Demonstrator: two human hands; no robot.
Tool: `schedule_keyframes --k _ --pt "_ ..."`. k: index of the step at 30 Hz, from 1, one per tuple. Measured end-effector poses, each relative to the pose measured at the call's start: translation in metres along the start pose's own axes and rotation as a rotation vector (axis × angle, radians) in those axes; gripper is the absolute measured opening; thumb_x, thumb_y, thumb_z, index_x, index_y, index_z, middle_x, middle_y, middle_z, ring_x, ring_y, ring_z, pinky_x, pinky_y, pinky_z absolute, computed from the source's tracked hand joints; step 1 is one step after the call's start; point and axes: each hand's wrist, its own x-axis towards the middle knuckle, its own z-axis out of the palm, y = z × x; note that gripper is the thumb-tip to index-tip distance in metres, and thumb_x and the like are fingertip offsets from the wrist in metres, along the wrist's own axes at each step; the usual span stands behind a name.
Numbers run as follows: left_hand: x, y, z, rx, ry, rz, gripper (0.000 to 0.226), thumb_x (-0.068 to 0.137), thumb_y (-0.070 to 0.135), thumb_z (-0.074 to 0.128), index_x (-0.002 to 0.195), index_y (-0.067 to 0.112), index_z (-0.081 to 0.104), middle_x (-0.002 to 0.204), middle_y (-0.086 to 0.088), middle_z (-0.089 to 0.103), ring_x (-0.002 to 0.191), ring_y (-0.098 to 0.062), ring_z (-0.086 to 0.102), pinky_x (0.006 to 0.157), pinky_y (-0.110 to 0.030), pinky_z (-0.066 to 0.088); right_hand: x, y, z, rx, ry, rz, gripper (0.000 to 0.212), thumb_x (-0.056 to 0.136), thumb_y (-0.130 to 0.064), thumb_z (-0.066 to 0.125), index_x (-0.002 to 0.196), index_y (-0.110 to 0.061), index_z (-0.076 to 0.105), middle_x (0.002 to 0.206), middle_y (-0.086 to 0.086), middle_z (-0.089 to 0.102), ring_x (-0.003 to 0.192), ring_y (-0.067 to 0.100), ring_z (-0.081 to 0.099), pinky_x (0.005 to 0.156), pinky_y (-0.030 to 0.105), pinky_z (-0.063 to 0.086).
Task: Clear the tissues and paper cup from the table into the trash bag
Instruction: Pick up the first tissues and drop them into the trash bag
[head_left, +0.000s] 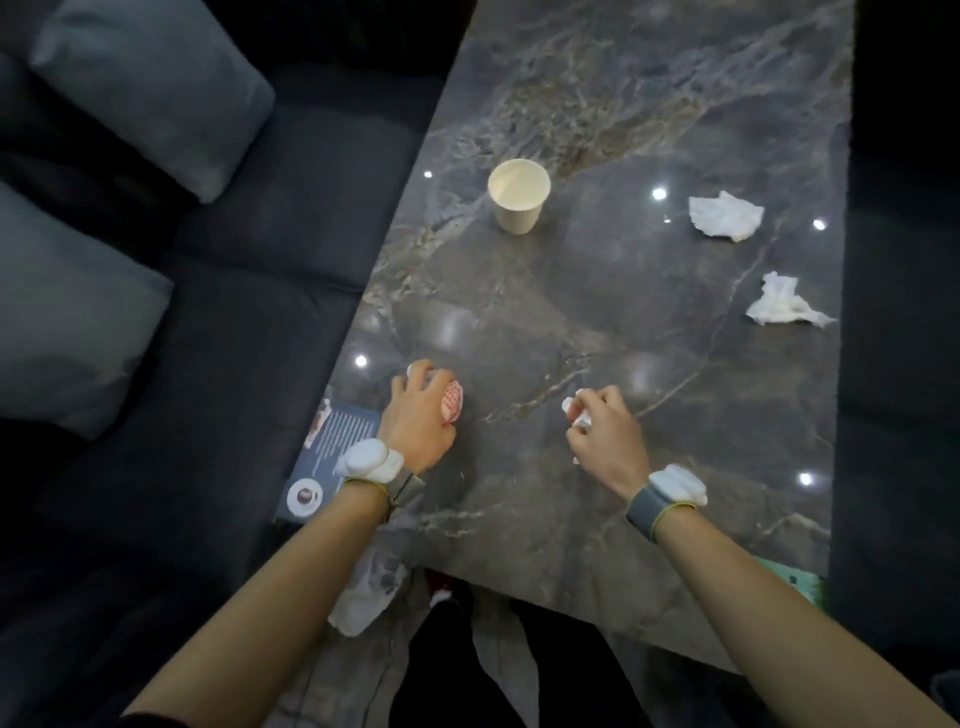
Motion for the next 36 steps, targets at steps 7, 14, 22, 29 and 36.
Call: schedule_keyframes --k 7,14,22,29,36 --pt "-0.090 -0.053 0.003 -0.262 0.282 -0.210 0.062 0.068 0.013 0.068 0.126 0.019 0.046 0.134 -0.010 0.040 0.118 -0.036 0.043 0.097 -0.047 0.044 -0.015 -0.079 0.057 -0.009 -0.204 -0.292 0.014 0.075 -0.008 0.060 0.085 -0.016 0.053 0.094 0.000 0.042 0.083 0.029 0.055 0.070 0.034 0.044" --pt "-0.182 -0.120 0.023 -0.381 0.442 -0.415 0.055 0.071 0.021 0.071 0.121 0.015 0.050 0.127 -0.009 0.043 0.108 -0.029 0.047 0.092 -0.036 0.043 -0.055 -0.141 0.137 -0.034 -0.399 -0.480 0.016 0.074 -0.007 0.062 0.084 -0.015 0.051 0.091 0.003 0.045 0.084 0.027 0.051 0.070 0.029 0.032" --pt "-0.285 -0.198 0.083 -0.443 0.469 -0.714 0.055 0.071 0.025 0.071 0.122 0.022 0.050 0.126 -0.005 0.047 0.104 -0.029 0.051 0.086 -0.037 0.046 -0.133 -0.182 0.256 -0.060 -0.724 -0.552 0.040 0.077 -0.017 0.065 0.110 -0.016 0.042 0.109 0.007 0.058 0.094 0.021 0.056 0.079 0.032 0.044" --pt "-0.286 -0.247 0.181 -0.561 0.341 -0.841 0.065 0.074 0.029 0.068 0.132 0.019 0.042 0.134 -0.009 0.050 0.112 -0.032 0.047 0.090 -0.035 0.037 -0.140 -0.146 0.367 -0.211 -0.774 -0.375 0.039 0.080 -0.018 0.063 0.116 -0.009 0.053 0.122 0.017 0.059 0.108 0.034 0.058 0.087 0.035 0.046" --pt "-0.242 -0.321 0.297 -0.599 0.266 -0.935 0.062 0.078 0.026 0.068 0.132 0.013 0.041 0.139 -0.015 0.036 0.119 -0.040 0.039 0.097 -0.045 0.041 -0.097 -0.094 0.494 -0.308 -0.741 -0.328 0.038 0.083 -0.015 0.062 0.120 -0.010 0.054 0.126 0.018 0.055 0.112 0.035 0.055 0.083 0.028 0.040"
